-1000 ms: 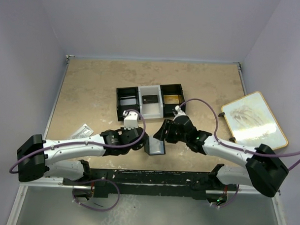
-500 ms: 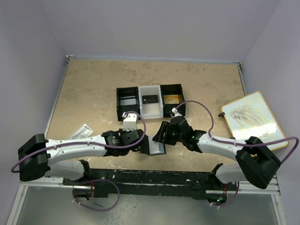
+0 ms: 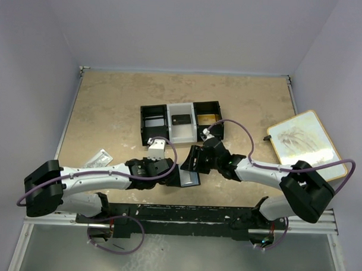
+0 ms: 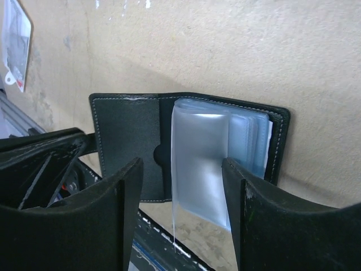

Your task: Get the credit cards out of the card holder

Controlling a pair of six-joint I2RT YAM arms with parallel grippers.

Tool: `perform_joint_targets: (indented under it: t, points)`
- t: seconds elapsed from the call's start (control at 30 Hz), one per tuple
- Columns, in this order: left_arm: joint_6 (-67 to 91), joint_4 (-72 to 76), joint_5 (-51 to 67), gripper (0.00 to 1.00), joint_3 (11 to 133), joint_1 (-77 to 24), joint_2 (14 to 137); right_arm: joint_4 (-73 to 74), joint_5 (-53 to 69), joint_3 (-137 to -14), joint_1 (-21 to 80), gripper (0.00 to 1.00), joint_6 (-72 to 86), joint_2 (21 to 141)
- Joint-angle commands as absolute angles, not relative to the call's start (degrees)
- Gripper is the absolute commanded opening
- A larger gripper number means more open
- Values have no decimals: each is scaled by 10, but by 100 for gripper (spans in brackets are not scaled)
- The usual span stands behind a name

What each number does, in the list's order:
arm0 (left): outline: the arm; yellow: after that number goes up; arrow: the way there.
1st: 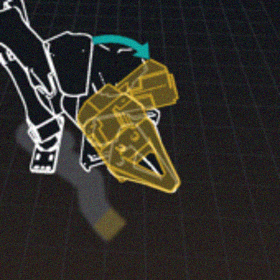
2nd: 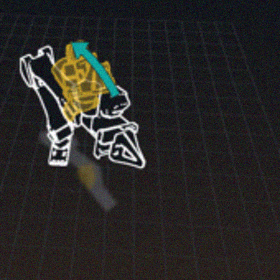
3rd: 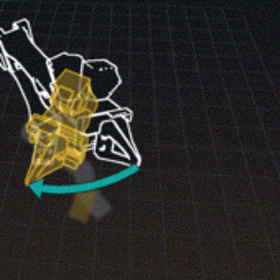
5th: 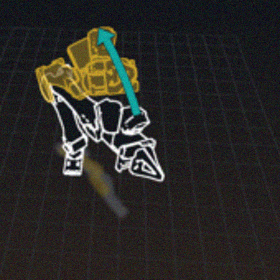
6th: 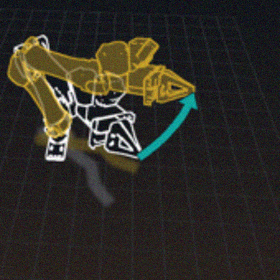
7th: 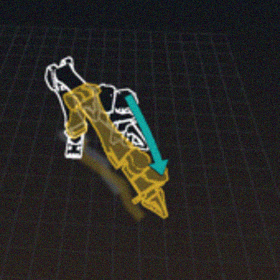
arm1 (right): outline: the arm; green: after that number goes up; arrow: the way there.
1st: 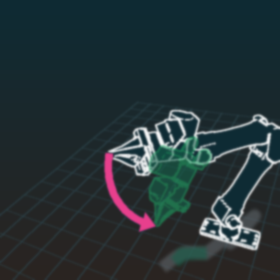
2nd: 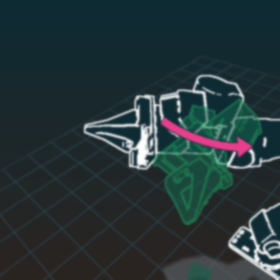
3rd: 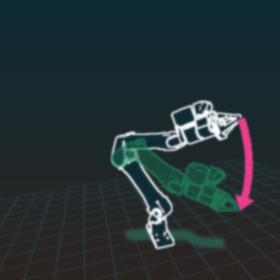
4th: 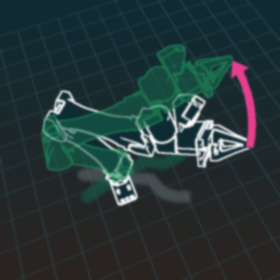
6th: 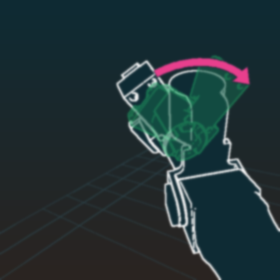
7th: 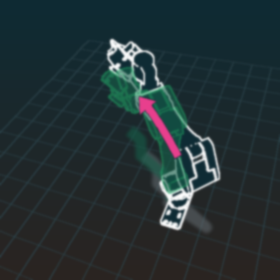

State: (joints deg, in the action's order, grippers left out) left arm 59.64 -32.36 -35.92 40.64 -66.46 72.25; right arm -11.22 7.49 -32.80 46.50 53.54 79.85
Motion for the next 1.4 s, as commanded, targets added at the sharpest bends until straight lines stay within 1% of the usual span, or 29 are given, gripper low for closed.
perform_joint_targets:
  t: [0.0,0.13,0.27,0.37,0.47,0.6,0.67,0.87,1.23,1.37]
  points:
    - [616,-305,-368,0,395,-666,726,-157,125,-342,467,61,518,788]
    - [618,-297,-368,0,385,-666,734,-199,169,-343,467,61,517,815]
    - [628,-293,-373,0,371,-666,744,-239,187,-346,467,60,531,829]
    - [630,-284,-368,0,363,-666,746,-224,164,-350,467,60,536,817]
    - [635,-282,-368,0,359,-666,744,-157,115,-356,467,61,535,780]
    - [636,-281,-369,0,354,-666,744,-131,51,-337,465,64,560,716]
    - [632,-280,-370,0,356,-666,746,-129,51,-331,462,67,556,705]
    - [626,-279,-369,0,360,-666,758,-95,73,-348,459,69,526,754]
    - [623,-280,-367,0,361,-666,766,-110,105,-357,459,69,500,807]
    - [620,-279,-367,0,362,-666,768,-139,131,-357,460,68,492,816]
